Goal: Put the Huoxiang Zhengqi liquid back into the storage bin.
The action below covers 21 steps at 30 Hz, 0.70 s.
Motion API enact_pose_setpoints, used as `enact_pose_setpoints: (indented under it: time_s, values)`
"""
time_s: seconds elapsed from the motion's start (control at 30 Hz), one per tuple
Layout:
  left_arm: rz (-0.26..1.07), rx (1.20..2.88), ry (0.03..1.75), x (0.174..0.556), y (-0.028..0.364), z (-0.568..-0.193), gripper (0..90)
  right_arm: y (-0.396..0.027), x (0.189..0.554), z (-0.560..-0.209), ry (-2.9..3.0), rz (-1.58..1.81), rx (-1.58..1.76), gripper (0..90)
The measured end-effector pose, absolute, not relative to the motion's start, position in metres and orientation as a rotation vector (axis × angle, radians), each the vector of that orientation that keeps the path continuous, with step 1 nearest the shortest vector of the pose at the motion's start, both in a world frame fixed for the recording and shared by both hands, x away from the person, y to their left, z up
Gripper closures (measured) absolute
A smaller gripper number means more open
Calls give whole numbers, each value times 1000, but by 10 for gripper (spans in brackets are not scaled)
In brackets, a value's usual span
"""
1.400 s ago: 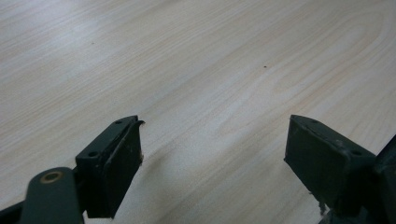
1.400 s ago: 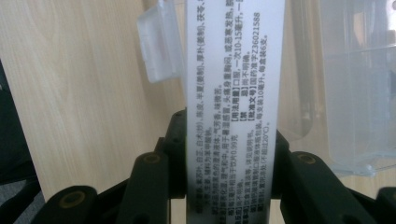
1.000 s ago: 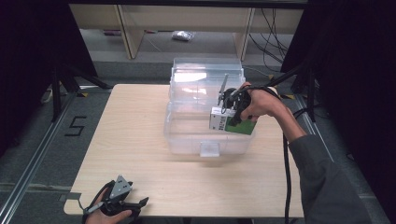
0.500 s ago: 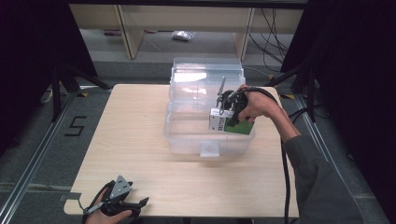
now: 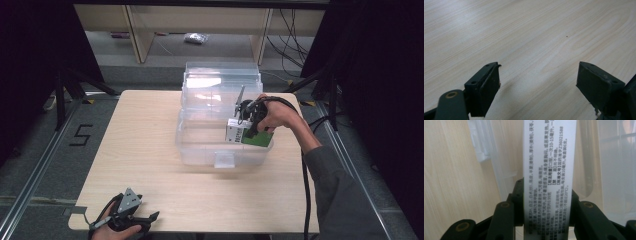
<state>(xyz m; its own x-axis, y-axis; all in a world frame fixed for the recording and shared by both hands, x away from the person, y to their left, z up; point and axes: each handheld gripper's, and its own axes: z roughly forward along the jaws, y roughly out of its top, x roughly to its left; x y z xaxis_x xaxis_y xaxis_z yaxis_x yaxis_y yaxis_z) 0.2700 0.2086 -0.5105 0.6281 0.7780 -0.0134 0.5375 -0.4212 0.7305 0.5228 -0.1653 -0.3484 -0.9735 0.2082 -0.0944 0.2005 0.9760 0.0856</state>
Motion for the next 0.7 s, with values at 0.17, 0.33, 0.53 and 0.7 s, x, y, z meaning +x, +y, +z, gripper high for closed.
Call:
enact_pose_setpoints:
  time_s: [0.17,0.33,0.53,0.7]
  values:
    - [428,2128,1027,270,209,-510,181,-167,524,-351,3018,142,288,647]
    - [432,2128,1032,270,208,-511,181,-168,522,-357,3035,136,322,646]
    - [437,2132,1031,271,209,-511,181,-169,523,-365,3046,125,305,645]
    - [438,2132,1031,271,209,-511,181,-169,526,-369,3048,148,271,645]
